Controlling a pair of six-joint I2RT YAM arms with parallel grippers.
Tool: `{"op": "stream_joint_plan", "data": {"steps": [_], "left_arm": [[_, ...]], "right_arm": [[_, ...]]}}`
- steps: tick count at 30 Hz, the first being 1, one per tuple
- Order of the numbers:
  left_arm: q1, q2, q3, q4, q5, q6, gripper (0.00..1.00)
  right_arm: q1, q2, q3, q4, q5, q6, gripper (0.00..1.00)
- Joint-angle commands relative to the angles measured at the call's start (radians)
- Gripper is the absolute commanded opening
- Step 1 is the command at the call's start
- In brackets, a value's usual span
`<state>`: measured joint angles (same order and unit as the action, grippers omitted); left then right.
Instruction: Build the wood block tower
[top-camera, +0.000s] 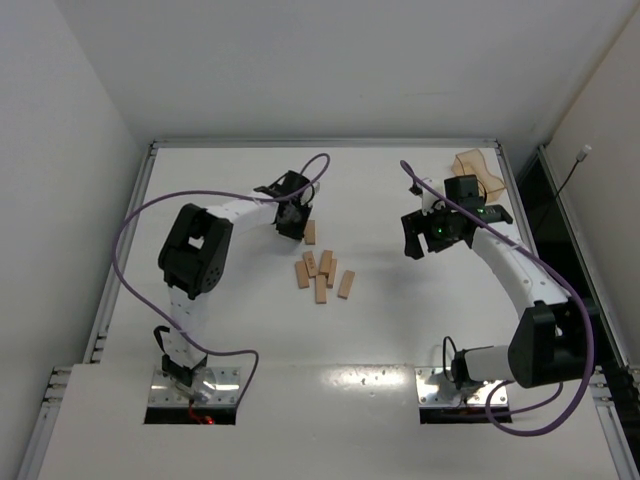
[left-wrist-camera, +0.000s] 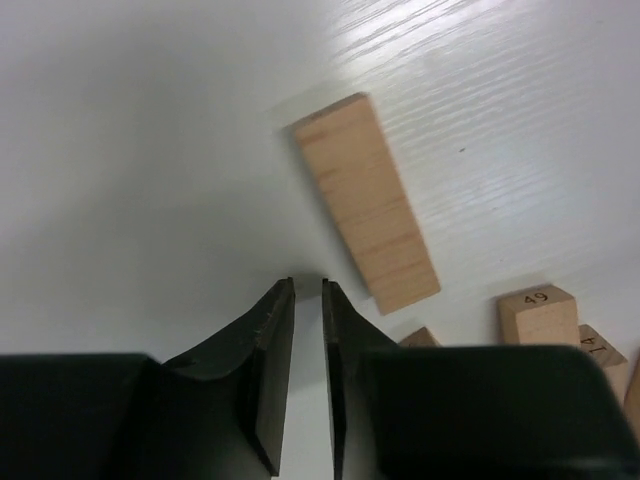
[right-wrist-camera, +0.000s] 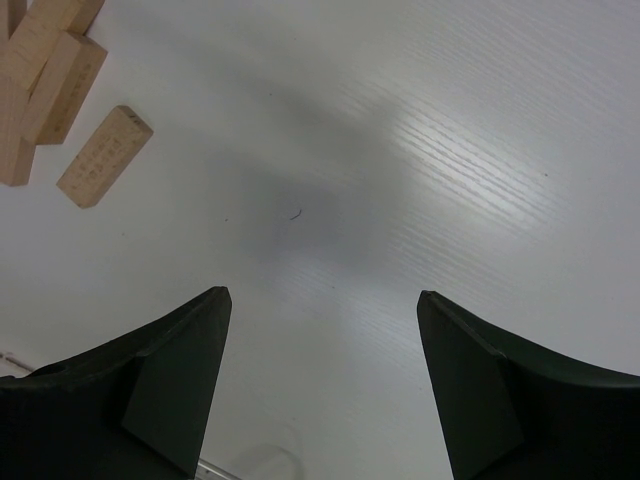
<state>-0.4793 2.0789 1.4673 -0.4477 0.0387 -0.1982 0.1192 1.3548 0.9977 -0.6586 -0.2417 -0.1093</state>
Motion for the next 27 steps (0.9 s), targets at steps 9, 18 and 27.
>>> {"op": "stream_joint_plan", "data": {"steps": [9,18,27], "left_arm": [[-0.031,-0.321,-0.047,-0.150,-0.089,-0.213,0.74],[-0.114,-0.385,-0.234,-0.204,-0.010,-0.420,0.81],[-0.114,-0.290,-0.225,-0.195,-0.019,-0.478,0.73]], "right_arm": [[-0.006,-0.023,-0.022,0.028,-0.024,-0.006,0.73],[-0.006,-0.023,-0.022,0.028,-0.024,-0.006,0.73],[-0.006,-0.051,-0.033,0.019,-0.024,-0.006,0.73]]}}
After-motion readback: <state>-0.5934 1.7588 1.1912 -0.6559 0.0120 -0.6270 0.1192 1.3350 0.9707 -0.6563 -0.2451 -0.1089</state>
